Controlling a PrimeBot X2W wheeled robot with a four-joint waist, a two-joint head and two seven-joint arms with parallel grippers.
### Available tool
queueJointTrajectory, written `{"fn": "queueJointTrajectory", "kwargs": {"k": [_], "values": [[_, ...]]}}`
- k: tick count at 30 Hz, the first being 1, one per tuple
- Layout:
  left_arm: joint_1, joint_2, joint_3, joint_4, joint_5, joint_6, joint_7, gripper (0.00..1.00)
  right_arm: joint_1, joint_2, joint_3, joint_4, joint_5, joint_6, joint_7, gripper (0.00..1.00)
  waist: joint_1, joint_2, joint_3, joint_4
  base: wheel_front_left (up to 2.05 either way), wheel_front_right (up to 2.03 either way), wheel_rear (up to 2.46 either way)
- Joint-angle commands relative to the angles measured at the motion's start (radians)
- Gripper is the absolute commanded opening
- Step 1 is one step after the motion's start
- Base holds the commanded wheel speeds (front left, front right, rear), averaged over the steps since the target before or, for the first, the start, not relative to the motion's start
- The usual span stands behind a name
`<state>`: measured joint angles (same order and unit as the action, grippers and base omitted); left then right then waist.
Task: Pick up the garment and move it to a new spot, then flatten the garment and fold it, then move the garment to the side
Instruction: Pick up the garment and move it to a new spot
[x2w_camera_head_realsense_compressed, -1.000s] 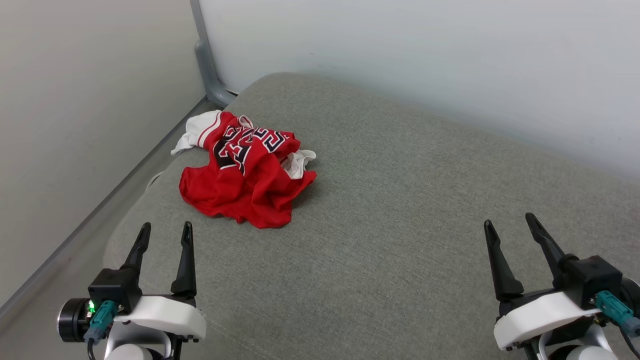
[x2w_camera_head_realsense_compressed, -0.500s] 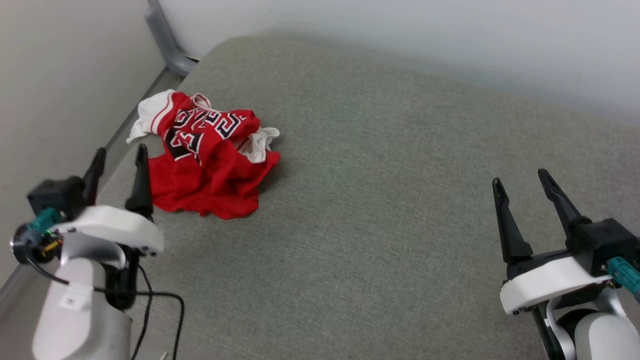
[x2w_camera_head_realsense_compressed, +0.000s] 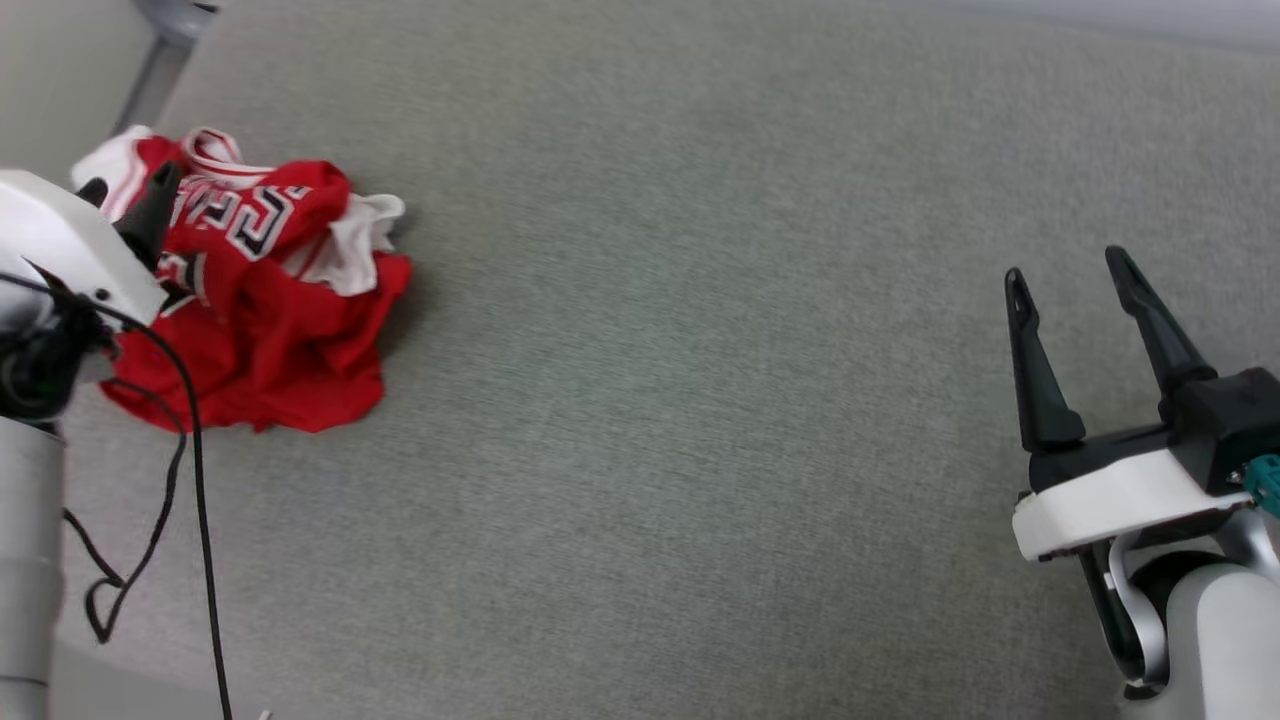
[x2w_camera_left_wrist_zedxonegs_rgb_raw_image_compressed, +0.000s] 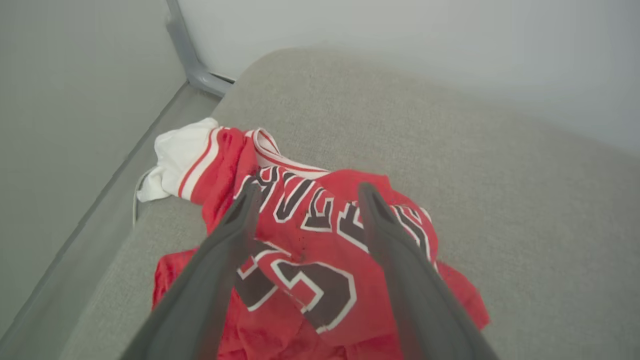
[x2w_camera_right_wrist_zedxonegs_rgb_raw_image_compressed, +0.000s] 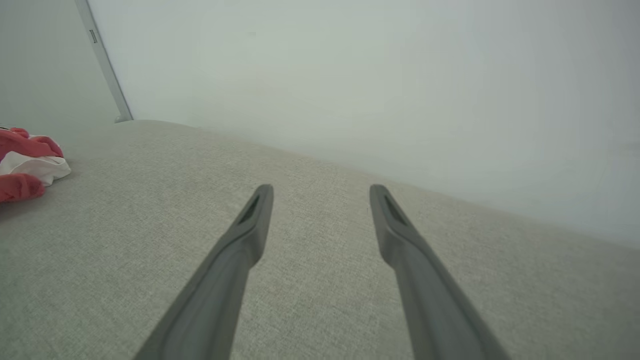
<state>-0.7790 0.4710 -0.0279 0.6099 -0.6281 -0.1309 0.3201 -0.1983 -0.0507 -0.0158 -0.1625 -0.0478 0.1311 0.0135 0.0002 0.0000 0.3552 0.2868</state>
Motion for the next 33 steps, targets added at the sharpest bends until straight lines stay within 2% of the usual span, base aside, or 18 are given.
{"fn": "queueJointTrajectory", "kwargs": {"k": [1, 5, 9, 16, 17, 18, 19, 21, 25, 30, 33], "values": [[-0.022, 0.022, -0.014, 0.023, -0.021, 0.001, 0.055, 1.0, -0.019, 0.0, 0.003, -0.006, -0.006, -0.001, -0.004, 1.0, -0.0002, 0.0, 0.05, -0.044, 0.0, 0.0, 0.0], [-0.069, 0.06, -0.044, 0.096, -0.084, 0.001, 0.22, 1.0, -0.043, 0.0, -0.001, -0.014, -0.01, -0.001, -0.001, 1.0, -0.0002, 0.0, 0.096, -0.067, 0.0, 0.0, 0.0], [-0.098, 0.074, -0.056, 0.172, -0.107, 0.001, 0.295, 1.0, -0.062, 0.0, -0.001, -0.02, -0.017, -0.001, 0.001, 1.0, -0.0002, 0.0, 0.139, -0.086, 0.0, 0.0, 0.0], [-0.087, 0.017, -0.061, 0.341, -0.151, 0.002, 0.36, 1.0, -0.088, 0.0, -0.003, -0.026, -0.022, -0.001, 0.003, 1.0, -0.0002, 0.0, 0.183, -0.109, 0.0, 0.0, 0.0], [-0.083, 0.01, -0.063, 0.359, -0.153, 0.001, 0.363, 0.89, -0.089, 0.001, -0.004, -0.026, -0.021, -0.001, 0.002, 1.0, -0.0002, 0.0, 0.184, -0.11, 0.0, 0.0, 0.0], [-0.079, 0.006, -0.067, 0.375, -0.154, 0.001, 0.357, 0.33, -0.089, 0.001, -0.006, -0.026, -0.019, -0.001, 0.003, 1.0, -0.0002, 0.0, 0.184, -0.112, 0.0, 0.0, 0.0], [-0.078, 0.001, -0.068, 0.385, -0.158, 0.001, 0.348, 0.0, -0.088, 0.001, -0.007, -0.026, -0.021, -0.001, 0.003, 1.0, -0.0002, 0.0, 0.183, -0.112, 0.0, 0.0, 0.0], [-0.08, -0.009, -0.072, 0.401, -0.162, 0.001, 0.336, 0.0, -0.086, 0.001, -0.013, -0.026, -0.021, -0.001, 0.003, 1.0, -0.0002, 0.0, 0.178, -0.11, 0.0, 0.0, 0.0], [-0.093, 0.014, -0.1, 0.377, -0.141, 0.0, 0.26, 0.0, -0.081, 0.001, -0.019, -0.017, -0.018, -0.001, -0.002, 1.0, -0.0002, 0.0, 0.147, -0.103, 0.0, 0.0, 0.0], [-0.111, 0.069, -0.135, 0.337, -0.098, 0.001, 0.101, 0.0, -0.07, 0.001, -0.015, 0.01, 0.002, -0.001, -0.017, 1.0, -0.0002, 0.0, 0.079, -0.095, 0.0, 0.0, 0.0], [-0.112, 0.081, -0.151, 0.331, -0.075, 0.001, 0.001, 0.0, -0.053, 0.001, -0.014, 0.032, 0.022, -0.001, -0.033, 1.0, -0.0002, 0.0, 0.029, -0.093, 0.0, 0.0, 0.0]]}}
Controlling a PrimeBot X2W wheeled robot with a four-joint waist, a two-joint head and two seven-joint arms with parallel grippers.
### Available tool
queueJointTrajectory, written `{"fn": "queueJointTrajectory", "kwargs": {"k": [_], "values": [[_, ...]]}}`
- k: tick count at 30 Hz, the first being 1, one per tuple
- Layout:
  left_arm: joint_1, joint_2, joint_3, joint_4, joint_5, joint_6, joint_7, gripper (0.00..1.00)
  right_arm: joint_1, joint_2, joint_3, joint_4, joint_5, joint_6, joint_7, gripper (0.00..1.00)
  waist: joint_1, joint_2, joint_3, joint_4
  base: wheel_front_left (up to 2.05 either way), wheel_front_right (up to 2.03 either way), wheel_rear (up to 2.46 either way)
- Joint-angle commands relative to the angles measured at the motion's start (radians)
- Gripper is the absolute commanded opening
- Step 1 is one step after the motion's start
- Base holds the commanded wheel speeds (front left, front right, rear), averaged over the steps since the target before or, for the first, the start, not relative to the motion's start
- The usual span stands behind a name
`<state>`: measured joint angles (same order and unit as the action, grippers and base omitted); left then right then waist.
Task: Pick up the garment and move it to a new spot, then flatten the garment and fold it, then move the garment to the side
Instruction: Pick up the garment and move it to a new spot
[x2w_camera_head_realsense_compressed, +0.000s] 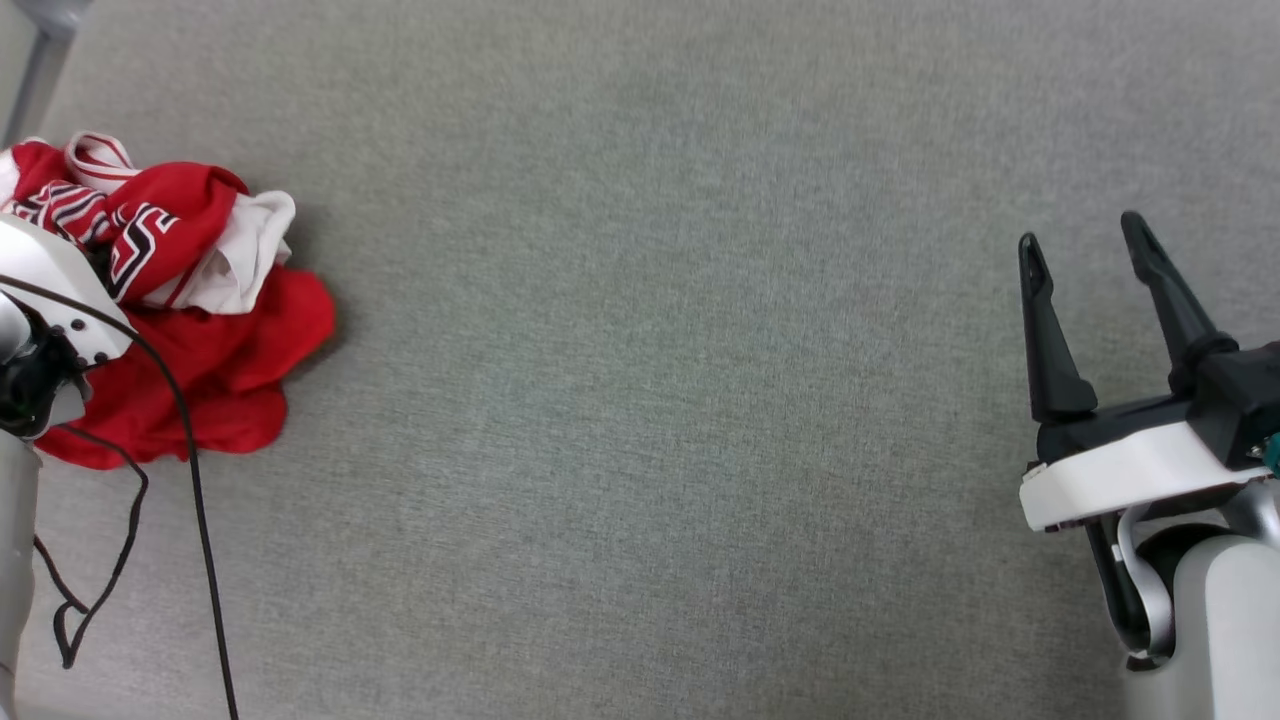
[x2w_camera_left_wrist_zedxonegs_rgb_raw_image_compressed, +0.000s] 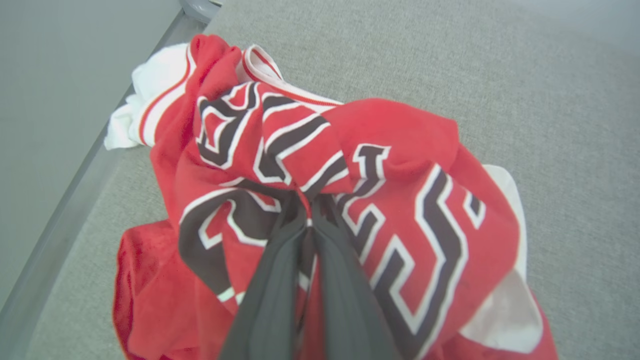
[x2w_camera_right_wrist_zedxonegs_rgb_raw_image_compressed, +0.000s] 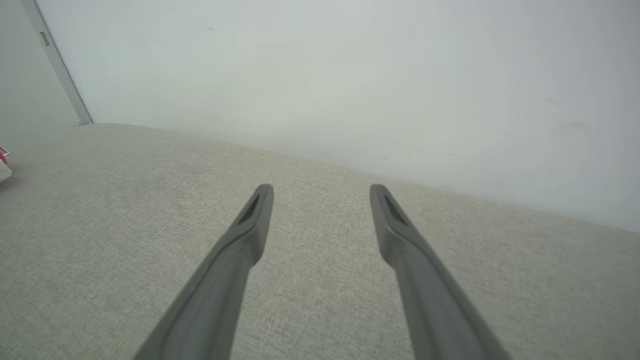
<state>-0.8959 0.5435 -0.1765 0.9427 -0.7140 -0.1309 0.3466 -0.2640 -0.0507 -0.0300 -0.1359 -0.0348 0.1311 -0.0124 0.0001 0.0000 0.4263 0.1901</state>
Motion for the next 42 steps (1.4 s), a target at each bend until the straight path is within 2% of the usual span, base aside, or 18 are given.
{"fn": "queueJointTrajectory", "kwargs": {"k": [1, 7, 11, 18, 26, 32, 34, 42], "values": [[0.005, 0.01, -0.01, -0.004, 0.018, 0.001, -0.054, 0.0, 0.019, 0.001, 0.0, 0.011, 0.015, -0.001, -0.011, 1.0, -0.0001, 0.0, -0.058, 0.005, 0.0, 0.0, 0.0], [0.0, -0.001, -0.031, -0.017, 0.062, 0.003, -0.255, 0.0, 0.058, 0.001, -0.012, 0.059, 0.053, -0.001, -0.034, 1.0, -0.0001, 0.0, -0.164, 0.004, 0.0, 0.0, 0.0], [0.012, -0.016, -0.057, -0.04, 0.106, 0.02, -0.362, 0.0, 0.099, 0.001, -0.025, 0.081, 0.075, -0.001, -0.045, 1.0, -0.0001, 0.0, -0.235, -0.004, 0.0, 0.0, 0.0], [0.061, -0.072, -0.108, -0.14, 0.16, 0.054, -0.467, 0.0, 0.167, 0.001, -0.046, 0.093, 0.096, -0.001, -0.043, 1.0, -0.0001, 0.0, -0.336, -0.042, 0.0, 0.0, 0.0], [0.172, -0.174, -0.182, -0.353, 0.179, 0.08, -0.487, 0.0, 0.206, 0.001, -0.051, 0.072, 0.105, -0.001, -0.024, 1.0, -0.0001, 0.0, -0.378, -0.142, 0.0, 0.0, 0.0], [0.249, -0.268, -0.263, -0.512, 0.183, 0.086, -0.464, 0.0, 0.207, 0.001, -0.062, 0.049, 0.113, -0.001, -0.017, 1.0, -0.0001, 0.0, -0.345, -0.226, 0.0, 0.0, 0.0], [0.264, -0.286, -0.277, -0.534, 0.181, 0.084, -0.459, 0.0, 0.208, 0.001, -0.061, 0.046, 0.115, -0.001, -0.016, 1.0, -0.0001, 0.0, -0.336, -0.239, 0.0, 0.0, 0.0], [0.362, -0.369, -0.437, -0.652, 0.214, 0.047, -0.44, 0.0, 0.186, 0.001, -0.077, 0.03, 0.127, -0.001, -0.032, 1.0, -0.0001, 0.0, -0.238, -0.303, 0.0, 0.0, 0.0]]}}
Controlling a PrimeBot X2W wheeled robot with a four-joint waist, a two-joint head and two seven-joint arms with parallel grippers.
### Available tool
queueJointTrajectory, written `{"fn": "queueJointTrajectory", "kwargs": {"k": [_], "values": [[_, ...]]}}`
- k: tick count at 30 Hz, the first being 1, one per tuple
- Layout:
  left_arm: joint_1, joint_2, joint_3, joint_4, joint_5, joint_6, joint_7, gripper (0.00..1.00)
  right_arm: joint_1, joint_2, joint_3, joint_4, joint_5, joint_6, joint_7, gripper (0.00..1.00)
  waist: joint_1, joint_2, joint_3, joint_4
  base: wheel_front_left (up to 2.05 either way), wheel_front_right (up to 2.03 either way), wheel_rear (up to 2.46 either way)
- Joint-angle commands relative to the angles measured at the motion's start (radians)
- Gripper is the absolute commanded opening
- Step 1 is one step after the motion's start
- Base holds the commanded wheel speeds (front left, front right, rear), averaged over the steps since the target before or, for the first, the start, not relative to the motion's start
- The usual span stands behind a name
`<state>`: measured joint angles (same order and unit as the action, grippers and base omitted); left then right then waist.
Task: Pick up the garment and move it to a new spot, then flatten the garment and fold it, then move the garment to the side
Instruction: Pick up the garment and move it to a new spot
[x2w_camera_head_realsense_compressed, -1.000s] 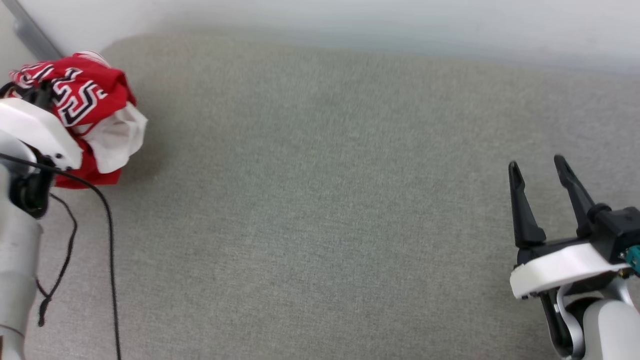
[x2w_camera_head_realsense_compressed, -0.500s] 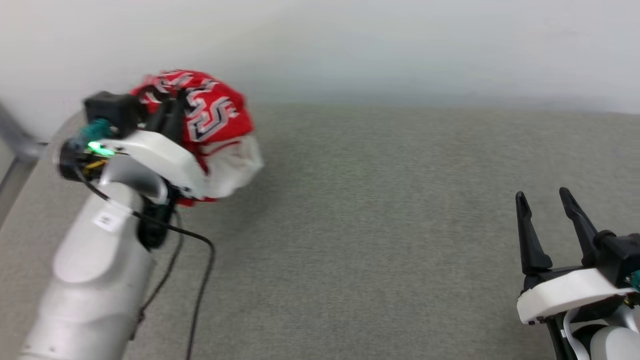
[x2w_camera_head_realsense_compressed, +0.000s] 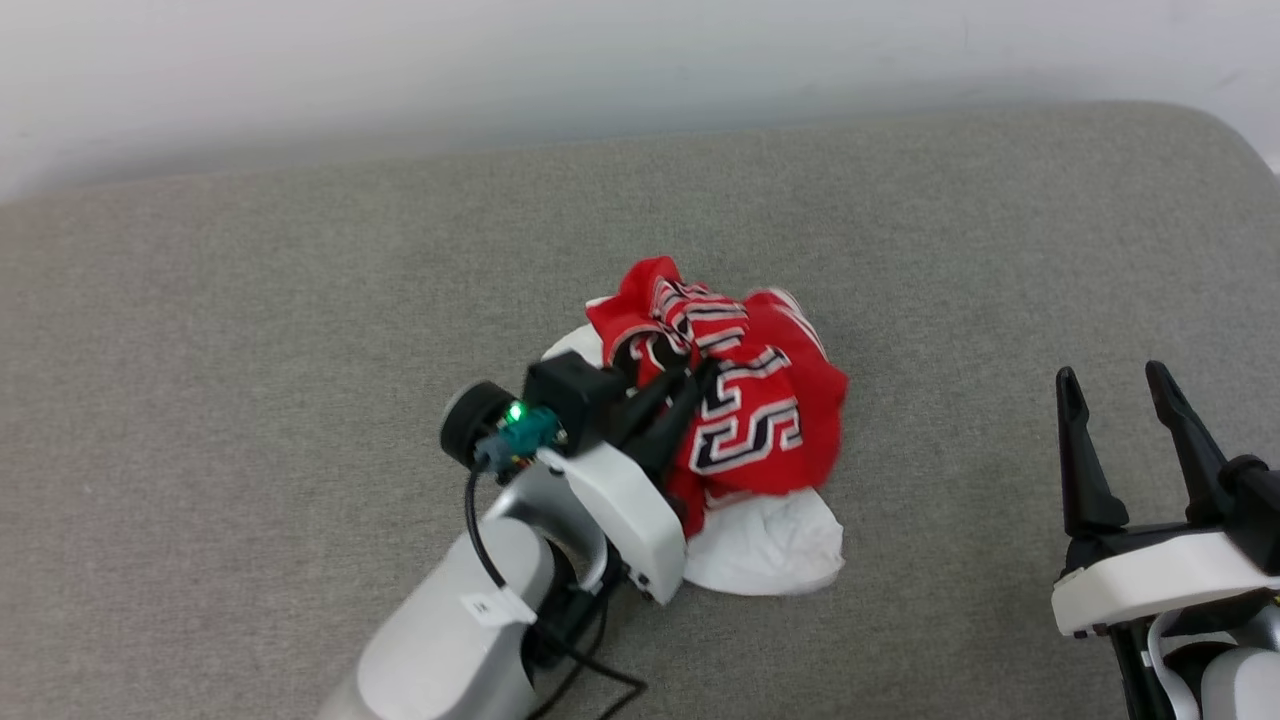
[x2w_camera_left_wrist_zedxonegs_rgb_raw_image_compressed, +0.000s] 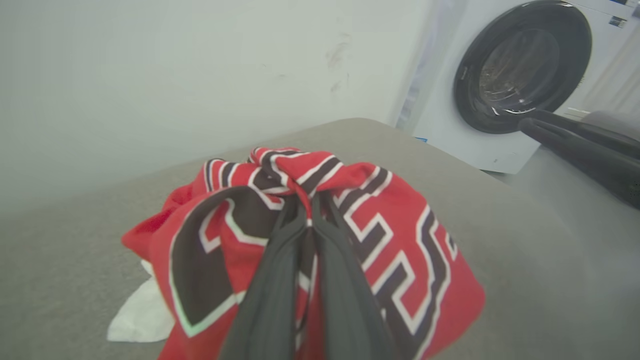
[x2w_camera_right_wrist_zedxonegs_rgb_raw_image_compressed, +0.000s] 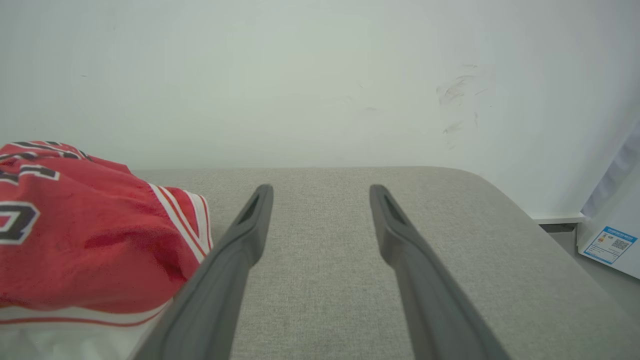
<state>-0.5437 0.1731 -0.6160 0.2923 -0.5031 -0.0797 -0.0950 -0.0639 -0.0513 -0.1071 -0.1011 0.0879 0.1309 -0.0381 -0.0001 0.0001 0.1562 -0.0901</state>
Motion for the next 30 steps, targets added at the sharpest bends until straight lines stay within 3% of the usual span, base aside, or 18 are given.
{"fn": "queueJointTrajectory", "kwargs": {"k": [1, 6, 12, 13, 14, 15, 22, 30], "values": [[0.026, -0.004, -0.021, -0.01, 0.007, -0.01, 0.004, 0.0, -0.019, 0.002, -0.001, -0.006, 0.006, 0.0, -0.007, 1.0, 0.0001, -0.0001, 0.044, -0.025, 0.0, 0.0, 0.0], [0.112, -0.013, -0.122, -0.023, 0.01, -0.027, 0.029, 0.0, -0.033, 0.002, -0.005, -0.007, 0.011, 0.0, -0.02, 1.0, 0.0001, -0.0001, 0.094, -0.026, 0.0, 0.0, 0.0], [0.155, -0.011, -0.172, -0.003, 0.011, -0.033, 0.024, 0.0, -0.054, 0.001, -0.003, 0.003, 0.007, 0.0, -0.027, 1.0, 0.0001, -0.0001, 0.115, -0.002, 0.0, 0.0, 0.0], [0.155, -0.01, -0.176, -0.001, 0.013, -0.034, 0.019, 0.16, -0.057, 0.001, -0.003, 0.005, 0.005, 0.0, -0.028, 1.0, 0.0001, -0.0001, 0.112, 0.003, 0.0, 0.0, 0.0], [0.155, -0.009, -0.18, 0.0, 0.013, -0.035, 0.015, 0.48, -0.059, 0.001, 0.0, 0.008, 0.004, 0.0, -0.028, 1.0, 0.0001, -0.0001, 0.108, 0.008, 0.0, 0.0, 0.0], [0.15, -0.007, -0.184, -0.004, 0.02, -0.035, 0.005, 1.0, -0.059, 0.001, 0.0, 0.01, 0.001, 0.0, -0.027, 1.0, 0.0001, -0.0001, 0.101, 0.014, 0.0, 0.0, 0.0], [0.15, -0.008, -0.152, -0.056, 0.031, -0.012, -0.105, 1.0, -0.032, 0.001, -0.002, 0.025, -0.012, 0.0, -0.012, 1.0, 0.0001, -0.0001, 0.024, 0.051, 0.0, 0.0, 0.0], [0.188, 0.014, -0.024, -0.097, 0.018, 0.089, -0.16, 1.0, 0.014, 0.001, 0.005, 0.026, -0.005, 0.0, 0.008, 1.0, 0.0001, -0.0001, -0.059, 0.079, 0.0, 0.0, 0.0]]}}
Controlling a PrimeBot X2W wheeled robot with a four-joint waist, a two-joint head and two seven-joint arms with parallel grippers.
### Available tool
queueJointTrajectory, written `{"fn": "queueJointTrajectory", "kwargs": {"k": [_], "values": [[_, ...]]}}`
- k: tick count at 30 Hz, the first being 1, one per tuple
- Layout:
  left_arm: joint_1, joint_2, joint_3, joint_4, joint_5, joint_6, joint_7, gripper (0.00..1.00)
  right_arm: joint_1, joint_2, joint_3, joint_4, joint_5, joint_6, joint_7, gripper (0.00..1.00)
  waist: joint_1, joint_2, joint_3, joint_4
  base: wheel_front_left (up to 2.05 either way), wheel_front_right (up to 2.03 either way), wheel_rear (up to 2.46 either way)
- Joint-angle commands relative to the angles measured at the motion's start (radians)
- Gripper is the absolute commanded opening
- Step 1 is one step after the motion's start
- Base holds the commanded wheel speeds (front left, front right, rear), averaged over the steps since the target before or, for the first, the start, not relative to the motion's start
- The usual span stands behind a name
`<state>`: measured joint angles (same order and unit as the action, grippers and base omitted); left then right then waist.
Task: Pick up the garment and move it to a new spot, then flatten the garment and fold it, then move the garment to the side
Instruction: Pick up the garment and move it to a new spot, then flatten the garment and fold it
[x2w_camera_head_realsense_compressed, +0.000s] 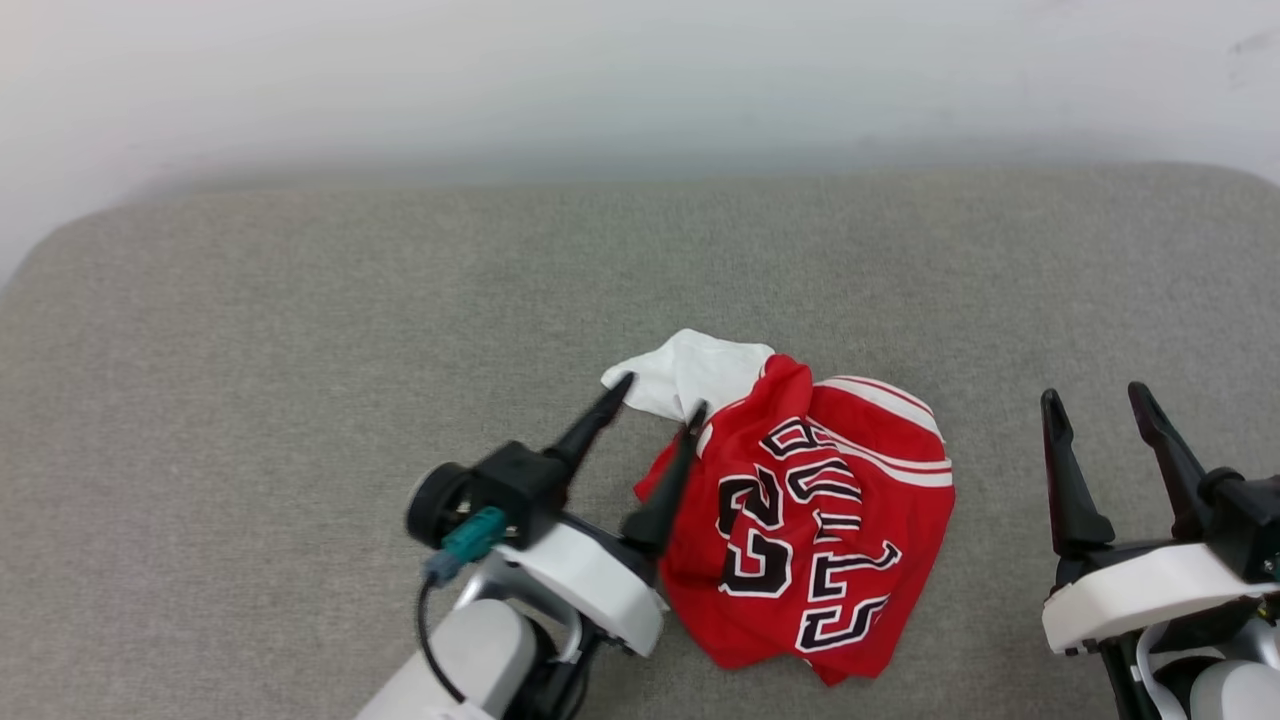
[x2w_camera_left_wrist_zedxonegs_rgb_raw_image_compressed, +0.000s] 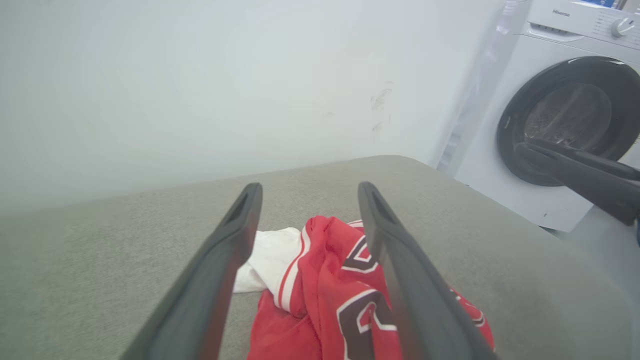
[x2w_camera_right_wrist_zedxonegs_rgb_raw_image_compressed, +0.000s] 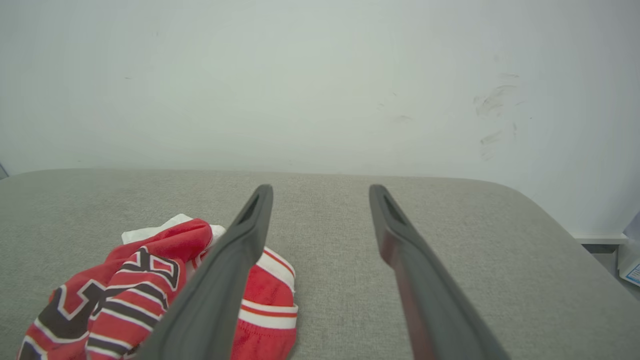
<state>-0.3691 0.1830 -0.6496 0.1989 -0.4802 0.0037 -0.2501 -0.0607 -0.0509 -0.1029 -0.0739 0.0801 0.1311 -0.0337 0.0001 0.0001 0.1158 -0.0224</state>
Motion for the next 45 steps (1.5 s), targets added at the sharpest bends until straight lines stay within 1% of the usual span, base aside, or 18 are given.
{"fn": "queueJointTrajectory", "kwargs": {"k": [1, 4, 10, 14, 18, 24, 29, 37, 42, 45], "values": [[0.023, 0.008, 0.027, -0.003, -0.007, 0.018, -0.009, 1.0, 0.016, 0.001, 0.0, -0.002, 0.006, -0.001, 0.005, 1.0, -0.0001, -0.0001, -0.027, 0.015, 0.0, 0.0, 0.0], [0.048, 0.023, 0.082, 0.001, -0.007, 0.056, -0.012, 1.0, 0.031, 0.001, 0.005, 0.001, 0.018, -0.001, 0.006, 1.0, -0.0001, -0.0001, -0.052, 0.022, 0.0, 0.0, 0.0], [0.114, 0.062, 0.189, 0.004, -0.004, 0.114, -0.017, 1.0, 0.061, 0.001, 0.009, 0.01, 0.042, -0.001, 0.002, 1.0, -0.0001, -0.0001, -0.097, 0.036, 0.0, 0.0, 0.0], [0.171, 0.088, 0.262, -0.011, 0.002, 0.139, -0.017, 1.0, 0.08, 0.001, 0.014, 0.018, 0.059, -0.001, -0.001, 1.0, -0.0001, -0.0001, -0.118, 0.041, 0.0, 0.0, 0.0], [0.221, 0.112, 0.304, -0.03, 0.02, 0.148, -0.017, 1.0, 0.094, 0.001, 0.023, 0.023, 0.073, -0.001, -0.006, 1.0, -0.0001, -0.0001, -0.13, 0.042, 0.0, 0.0, 0.0], [0.265, 0.135, 0.314, -0.032, 0.03, 0.139, -0.016, 1.0, 0.107, 0.001, 0.023, 0.031, 0.071, -0.001, -0.01, 1.0, -0.0001, -0.0001, -0.142, 0.038, 0.0, 0.0, 0.0], [0.273, 0.13, 0.313, -0.026, 0.02, 0.137, -0.016, 1.0, 0.111, 0.001, 0.023, 0.031, 0.063, -0.001, -0.004, 1.0, -0.0001, -0.0001, -0.143, 0.035, 0.0, 0.0, 0.0], [0.25, 0.143, 0.312, -0.02, 0.025, 0.13, -0.014, 1.0, 0.102, 0.001, 0.017, 0.031, 0.064, -0.001, -0.002, 1.0, -0.0001, -0.0001, -0.135, 0.035, 0.0, 0.0, 0.0], [0.186, 0.148, 0.294, -0.02, 0.01, 0.095, 0.034, 1.0, 0.084, 0.001, 0.008, 0.022, 0.058, -0.001, 0.002, 1.0, -0.0001, -0.0001, -0.106, 0.025, 0.0, 0.0, 0.0], [0.107, 0.146, 0.275, -0.019, 0.0, 0.059, 0.085, 1.0, 0.071, 0.001, 0.003, 0.01, 0.051, -0.001, 0.004, 1.0, -0.0001, -0.0001, -0.066, 0.011, 0.0, 0.0, 0.0]]}}
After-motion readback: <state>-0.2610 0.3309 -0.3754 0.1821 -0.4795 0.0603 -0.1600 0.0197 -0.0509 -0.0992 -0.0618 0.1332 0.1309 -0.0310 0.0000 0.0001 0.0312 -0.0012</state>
